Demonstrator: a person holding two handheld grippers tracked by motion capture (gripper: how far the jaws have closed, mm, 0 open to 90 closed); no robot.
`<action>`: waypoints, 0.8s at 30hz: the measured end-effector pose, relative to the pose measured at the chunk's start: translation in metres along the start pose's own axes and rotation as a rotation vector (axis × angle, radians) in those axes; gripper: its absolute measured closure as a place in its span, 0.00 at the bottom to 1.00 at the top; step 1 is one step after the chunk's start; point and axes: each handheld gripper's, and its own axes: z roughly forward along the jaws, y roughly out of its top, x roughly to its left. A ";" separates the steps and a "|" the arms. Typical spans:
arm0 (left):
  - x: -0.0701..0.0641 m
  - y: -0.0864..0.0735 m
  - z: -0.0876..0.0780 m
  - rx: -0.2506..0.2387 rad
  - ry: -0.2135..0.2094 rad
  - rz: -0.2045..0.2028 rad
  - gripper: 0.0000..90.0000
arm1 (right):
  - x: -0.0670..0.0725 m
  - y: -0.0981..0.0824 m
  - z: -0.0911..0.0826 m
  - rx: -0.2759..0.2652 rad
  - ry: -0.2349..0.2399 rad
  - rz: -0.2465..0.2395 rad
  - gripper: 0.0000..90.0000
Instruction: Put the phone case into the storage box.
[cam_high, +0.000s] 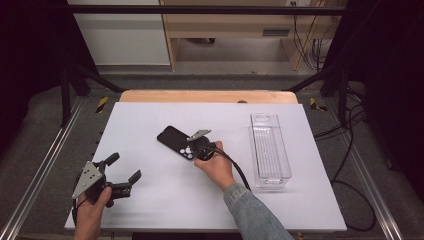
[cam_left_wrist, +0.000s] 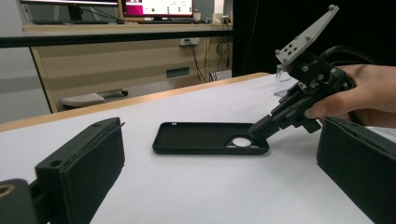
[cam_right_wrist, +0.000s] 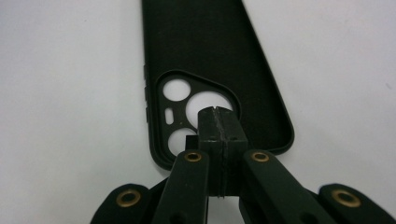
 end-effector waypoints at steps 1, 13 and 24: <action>0.000 0.000 0.000 0.000 0.000 0.000 0.01 | 0.000 -0.001 -0.002 0.007 0.004 0.004 1.00; -0.002 0.000 0.001 0.007 -0.002 0.006 0.01 | 0.010 -0.031 -0.033 0.025 0.028 0.021 1.00; -0.003 -0.001 0.002 0.014 -0.004 0.013 0.01 | 0.021 -0.061 -0.060 0.016 0.061 0.008 1.00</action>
